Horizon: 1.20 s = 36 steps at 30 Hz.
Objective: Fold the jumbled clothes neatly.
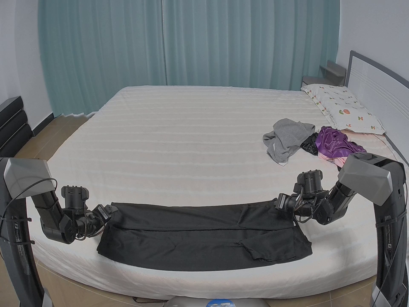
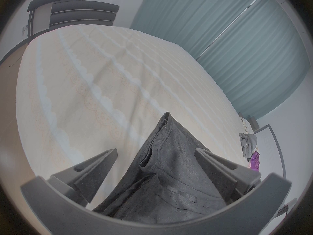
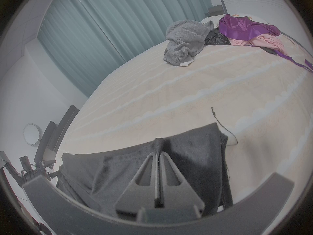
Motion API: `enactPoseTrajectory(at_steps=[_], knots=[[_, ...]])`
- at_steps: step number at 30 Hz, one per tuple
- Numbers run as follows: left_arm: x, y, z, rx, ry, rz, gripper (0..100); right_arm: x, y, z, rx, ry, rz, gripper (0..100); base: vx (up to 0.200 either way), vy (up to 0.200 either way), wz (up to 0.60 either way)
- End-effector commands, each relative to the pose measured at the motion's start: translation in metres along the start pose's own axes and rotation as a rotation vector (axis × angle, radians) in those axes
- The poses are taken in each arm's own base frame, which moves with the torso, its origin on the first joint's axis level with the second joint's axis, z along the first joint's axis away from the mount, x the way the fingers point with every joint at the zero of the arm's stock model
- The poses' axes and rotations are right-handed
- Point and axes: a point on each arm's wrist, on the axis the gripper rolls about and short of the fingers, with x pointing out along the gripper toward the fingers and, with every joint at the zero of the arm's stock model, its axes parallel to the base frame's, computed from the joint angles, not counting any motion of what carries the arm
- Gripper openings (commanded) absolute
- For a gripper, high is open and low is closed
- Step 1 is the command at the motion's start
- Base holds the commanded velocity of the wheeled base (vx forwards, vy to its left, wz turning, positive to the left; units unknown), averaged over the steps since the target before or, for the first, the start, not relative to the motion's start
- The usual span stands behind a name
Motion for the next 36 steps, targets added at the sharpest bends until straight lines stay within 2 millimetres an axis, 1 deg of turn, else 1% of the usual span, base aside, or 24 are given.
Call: enactPoseTrajectory(at_steps=[1, 2, 5, 6, 7, 8, 9, 11, 12, 13, 14, 15, 17, 19, 21, 25, 26, 28, 32, 33, 36], knots=[[0.000, 0.000, 0.000, -0.001, 0.001, 0.001, 100, 0.007, -0.001, 0.000, -0.001, -0.007, -0.006, 0, 0.000, 0.000, 0.00], [0.000, 0.000, 0.000, -0.001, 0.001, 0.001, 100, 0.006, 0.002, 0.002, -0.005, -0.017, -0.001, 100, 0.000, 0.000, 0.00], [0.000, 0.000, 0.000, -0.001, 0.001, 0.001, 100, 0.004, 0.005, 0.006, -0.007, -0.032, -0.001, 100, 0.000, 0.000, 0.00], [0.000, 0.000, 0.000, -0.001, 0.001, 0.001, 100, -0.002, 0.017, 0.018, -0.018, -0.076, 0.009, 100, 0.000, 0.000, 0.00], [0.000, 0.000, 0.000, -0.001, 0.001, 0.001, 100, -0.004, 0.023, 0.020, -0.026, -0.088, 0.015, 100, 0.000, 0.000, 0.00], [0.000, 0.000, 0.000, -0.001, 0.001, 0.001, 100, -0.004, 0.023, 0.020, -0.026, -0.088, 0.015, 100, 0.000, 0.000, 0.00], [0.000, 0.001, 0.000, -0.001, 0.002, 0.002, 100, -0.008, 0.035, 0.025, -0.041, -0.111, 0.033, 100, 0.000, 0.000, 0.00], [0.000, 0.000, 0.000, -0.001, 0.001, 0.001, 100, -0.011, 0.048, 0.025, -0.062, -0.120, 0.050, 100, 0.000, 0.000, 0.00], [0.000, 0.000, 0.000, -0.001, 0.001, 0.001, 100, -0.012, 0.054, 0.023, -0.076, -0.111, 0.059, 100, 0.000, 0.000, 0.00], [0.000, 0.000, 0.000, -0.001, 0.001, 0.001, 100, -0.012, 0.054, 0.023, -0.076, -0.111, 0.059, 100, 0.000, 0.000, 0.00], [0.000, 0.000, 0.000, -0.001, 0.001, 0.001, 100, -0.011, 0.064, 0.013, -0.104, -0.078, 0.067, 100, 0.000, 0.000, 0.00], [0.000, 0.000, 0.000, -0.001, 0.001, 0.001, 100, -0.010, 0.069, 0.007, -0.133, -0.056, 0.068, 100, 0.000, 0.000, 0.00], [0.000, 0.000, 0.000, -0.001, 0.001, 0.001, 100, -0.008, 0.076, -0.002, -0.181, -0.033, 0.066, 100, 0.000, 0.000, 0.00], [0.000, 0.000, 0.000, -0.003, 0.001, 0.001, 100, -0.005, 0.078, -0.007, -0.207, -0.023, 0.060, 100, 0.000, 0.000, 0.00], [0.000, 0.000, 0.000, -0.002, -0.001, -0.001, 100, 0.003, 0.081, -0.020, -0.262, 0.014, 0.045, 100, 0.000, 0.000, 0.00], [0.001, 0.000, 0.001, -0.004, -0.003, -0.002, 100, 0.013, 0.082, -0.026, -0.315, 0.024, 0.030, 100, 0.000, 0.000, 0.00], [0.001, 0.000, 0.001, -0.004, -0.003, -0.002, 100, 0.013, 0.082, -0.026, -0.315, 0.024, 0.030, 100, 0.000, 0.000, 0.00], [0.001, 0.000, 0.001, -0.004, -0.003, -0.002, 100, 0.022, 0.084, -0.034, -0.340, 0.030, 0.027, 100, 0.000, 0.000, 0.00], [0.001, 0.000, 0.001, -0.002, -0.003, -0.002, 100, 0.028, 0.085, -0.031, -0.362, 0.006, 0.009, 100, 0.000, 0.000, 0.00], [0.001, 0.000, 0.001, -0.002, -0.001, -0.001, 100, 0.029, 0.085, -0.032, -0.363, 0.008, 0.008, 0, 0.000, 0.000, 0.00], [0.001, 0.000, 0.001, -0.001, -0.003, -0.002, 100, 0.033, 0.086, -0.031, -0.366, 0.001, 0.008, 0, 0.000, 0.000, 0.00]])
